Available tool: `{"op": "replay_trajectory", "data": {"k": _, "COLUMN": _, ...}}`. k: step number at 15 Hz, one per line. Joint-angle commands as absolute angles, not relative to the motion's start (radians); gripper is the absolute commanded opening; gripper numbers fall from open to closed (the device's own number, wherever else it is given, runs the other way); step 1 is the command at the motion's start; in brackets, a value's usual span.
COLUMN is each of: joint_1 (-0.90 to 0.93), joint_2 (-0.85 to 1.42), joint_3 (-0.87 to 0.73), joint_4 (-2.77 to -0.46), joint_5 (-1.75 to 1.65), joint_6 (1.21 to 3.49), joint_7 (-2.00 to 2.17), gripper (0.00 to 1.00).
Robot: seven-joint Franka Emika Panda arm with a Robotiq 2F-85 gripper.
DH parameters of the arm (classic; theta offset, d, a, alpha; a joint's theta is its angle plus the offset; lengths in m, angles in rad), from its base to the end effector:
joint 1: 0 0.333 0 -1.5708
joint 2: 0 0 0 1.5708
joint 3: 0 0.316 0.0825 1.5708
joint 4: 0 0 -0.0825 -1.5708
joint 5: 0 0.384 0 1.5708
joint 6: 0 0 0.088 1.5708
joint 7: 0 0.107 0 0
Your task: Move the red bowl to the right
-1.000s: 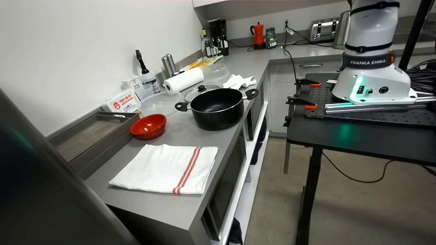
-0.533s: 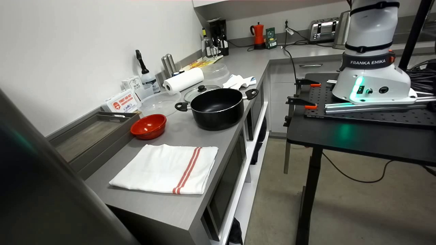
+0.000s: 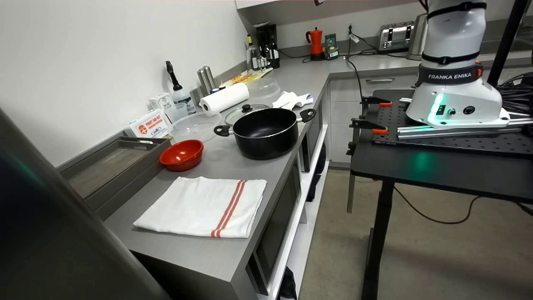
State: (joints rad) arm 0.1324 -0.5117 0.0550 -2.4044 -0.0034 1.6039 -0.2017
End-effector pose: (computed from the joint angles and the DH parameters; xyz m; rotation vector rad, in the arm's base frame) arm 0.3551 0.0684 0.4778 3.0270 0.5802 -0.4497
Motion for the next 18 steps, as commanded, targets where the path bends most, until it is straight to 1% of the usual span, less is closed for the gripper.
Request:
{"op": "replay_trajectory", "data": {"k": 1, "joint_1": 0.166, "joint_2": -0.339, "joint_3": 0.116, "joint_4": -2.29, "joint_5": -0.034, "joint_6": 1.646, "joint_7": -0.193, "gripper": 1.0}}
{"op": "replay_trajectory", "data": {"k": 7, "joint_1": 0.212, "joint_2": -0.077, "joint_3": 0.228, "joint_4": -2.098, "joint_5": -0.143, "joint_6": 1.727, "joint_7": -0.165, "gripper": 1.0}}
{"op": "replay_trajectory", "data": {"k": 10, "joint_1": 0.235, "joint_2": 0.053, "joint_3": 0.26, "joint_4": -1.995, "joint_5": -0.221, "joint_6": 1.779, "joint_7": -0.163, "gripper": 1.0}}
{"op": "replay_trajectory", "data": {"k": 18, "joint_1": 0.292, "joint_2": 0.368, "joint_3": 0.26, "joint_4": -1.738, "joint_5": -0.356, "joint_6": 1.949, "joint_7": -0.212, "gripper": 1.0}}
